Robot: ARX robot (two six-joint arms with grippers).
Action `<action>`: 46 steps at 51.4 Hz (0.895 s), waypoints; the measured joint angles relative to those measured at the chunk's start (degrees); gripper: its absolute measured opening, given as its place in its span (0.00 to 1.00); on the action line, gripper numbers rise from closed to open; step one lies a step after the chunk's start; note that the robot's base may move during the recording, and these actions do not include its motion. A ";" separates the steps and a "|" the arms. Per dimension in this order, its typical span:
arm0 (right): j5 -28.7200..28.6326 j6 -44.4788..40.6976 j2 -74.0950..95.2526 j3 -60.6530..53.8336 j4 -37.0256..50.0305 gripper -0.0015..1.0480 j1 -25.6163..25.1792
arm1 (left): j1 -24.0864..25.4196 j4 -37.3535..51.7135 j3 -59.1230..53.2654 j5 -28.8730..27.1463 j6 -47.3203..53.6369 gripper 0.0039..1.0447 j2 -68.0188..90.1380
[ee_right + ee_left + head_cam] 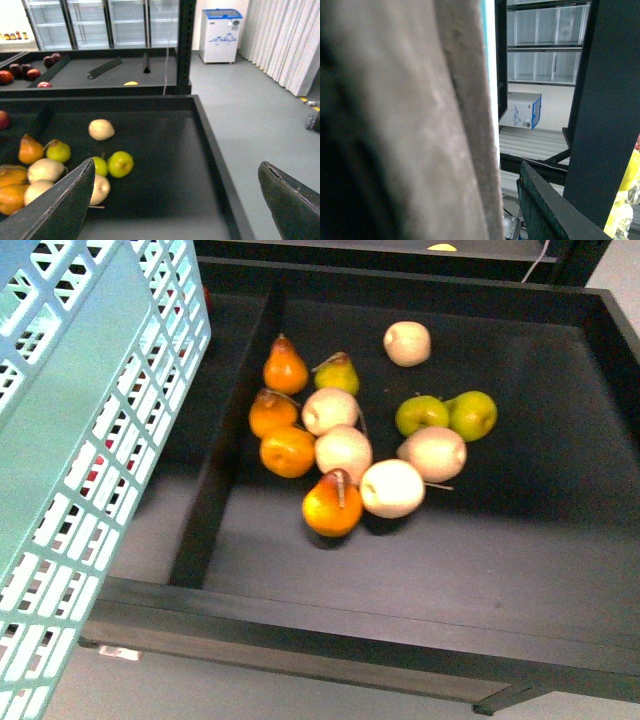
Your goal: Pick mango and avocado into basket
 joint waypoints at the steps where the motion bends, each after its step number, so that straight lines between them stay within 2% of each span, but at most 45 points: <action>1: -0.15 0.02 0.00 0.00 0.00 0.92 0.00 | 0.00 0.00 0.00 0.00 0.02 0.27 0.00; 46: -0.09 0.02 0.07 0.00 0.02 0.92 -0.02 | -0.02 -0.02 0.00 -0.02 0.02 0.27 0.02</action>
